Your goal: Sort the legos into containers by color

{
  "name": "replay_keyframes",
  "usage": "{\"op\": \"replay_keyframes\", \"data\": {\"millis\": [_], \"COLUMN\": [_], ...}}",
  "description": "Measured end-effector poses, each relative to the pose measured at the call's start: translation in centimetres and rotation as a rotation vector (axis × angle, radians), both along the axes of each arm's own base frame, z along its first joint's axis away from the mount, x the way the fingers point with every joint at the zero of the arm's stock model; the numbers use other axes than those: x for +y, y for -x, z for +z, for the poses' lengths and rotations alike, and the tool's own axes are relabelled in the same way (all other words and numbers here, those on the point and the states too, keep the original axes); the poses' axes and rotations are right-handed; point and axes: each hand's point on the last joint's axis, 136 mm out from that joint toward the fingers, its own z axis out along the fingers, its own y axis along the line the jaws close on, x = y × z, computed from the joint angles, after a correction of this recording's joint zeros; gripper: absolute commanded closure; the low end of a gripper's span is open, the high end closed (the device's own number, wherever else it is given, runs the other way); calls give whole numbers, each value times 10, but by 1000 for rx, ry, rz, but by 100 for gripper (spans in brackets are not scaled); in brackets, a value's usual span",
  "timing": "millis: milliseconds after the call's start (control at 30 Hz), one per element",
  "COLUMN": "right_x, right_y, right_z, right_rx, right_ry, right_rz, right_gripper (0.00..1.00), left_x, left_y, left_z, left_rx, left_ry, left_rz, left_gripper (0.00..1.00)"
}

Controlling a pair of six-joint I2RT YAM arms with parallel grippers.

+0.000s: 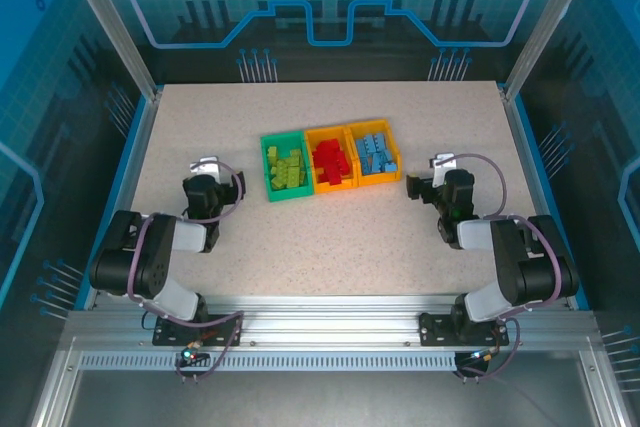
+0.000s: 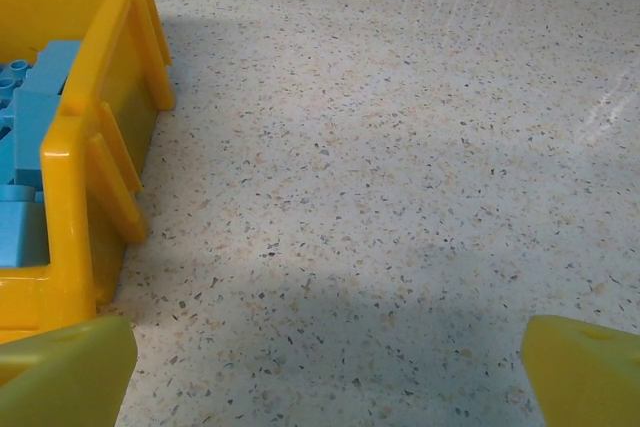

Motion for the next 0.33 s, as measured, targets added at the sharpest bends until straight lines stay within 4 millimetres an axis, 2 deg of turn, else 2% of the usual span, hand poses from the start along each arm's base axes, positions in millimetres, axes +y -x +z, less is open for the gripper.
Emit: {"op": "replay_keyframes", "data": {"millis": [333], "right_x": [0], "right_y": [0], "right_z": [1], "right_rx": [-2], "right_ry": [1], "right_rz": [1], "right_gripper": [0], "left_x": [-2], "left_y": [-1], "left_z": [3], "left_rx": [-12], "left_ry": [5], "left_rz": [-10], "left_gripper": [1]}}
